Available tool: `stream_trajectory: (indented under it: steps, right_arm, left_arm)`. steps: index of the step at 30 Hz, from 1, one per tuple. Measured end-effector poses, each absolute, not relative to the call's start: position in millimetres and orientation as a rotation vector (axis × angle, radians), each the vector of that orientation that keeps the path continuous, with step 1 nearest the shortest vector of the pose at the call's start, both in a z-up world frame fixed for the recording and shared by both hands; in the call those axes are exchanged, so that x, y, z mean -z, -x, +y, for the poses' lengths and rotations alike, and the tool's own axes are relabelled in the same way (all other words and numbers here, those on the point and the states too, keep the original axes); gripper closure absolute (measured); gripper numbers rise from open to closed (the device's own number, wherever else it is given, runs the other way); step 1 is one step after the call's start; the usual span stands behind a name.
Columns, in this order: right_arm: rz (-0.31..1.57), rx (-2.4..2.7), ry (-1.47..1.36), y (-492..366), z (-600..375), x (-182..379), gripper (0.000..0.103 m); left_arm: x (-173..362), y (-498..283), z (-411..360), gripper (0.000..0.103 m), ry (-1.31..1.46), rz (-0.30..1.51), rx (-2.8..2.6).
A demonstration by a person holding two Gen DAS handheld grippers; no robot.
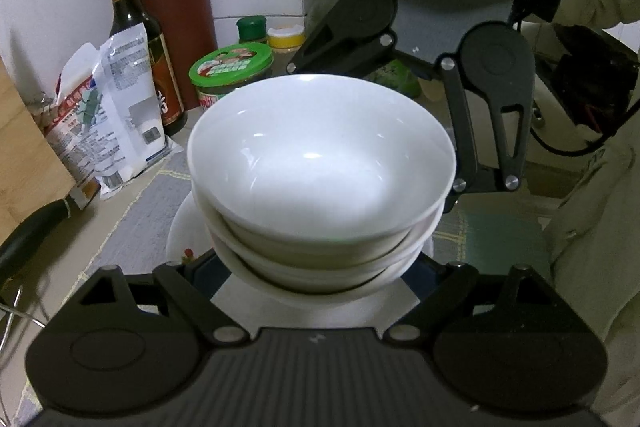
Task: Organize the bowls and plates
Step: 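Lower the bowl stack onto the floral plates with both grippers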
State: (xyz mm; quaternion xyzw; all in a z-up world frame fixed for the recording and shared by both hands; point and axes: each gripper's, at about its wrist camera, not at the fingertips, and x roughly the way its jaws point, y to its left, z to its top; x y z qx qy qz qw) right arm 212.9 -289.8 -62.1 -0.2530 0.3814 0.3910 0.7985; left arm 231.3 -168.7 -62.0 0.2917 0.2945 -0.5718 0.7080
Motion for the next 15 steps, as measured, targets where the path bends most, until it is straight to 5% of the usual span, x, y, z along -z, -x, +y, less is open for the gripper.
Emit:
stream_trajectory:
  steps: [15]
  right_arm:
    - [0.848, -0.827, 0.545, -227.9, -297.4, 73.4, 0.019]
  left_arm:
    - [73.2, -251.1, -179.4, 0.014, -0.634, 0.699, 1.280]
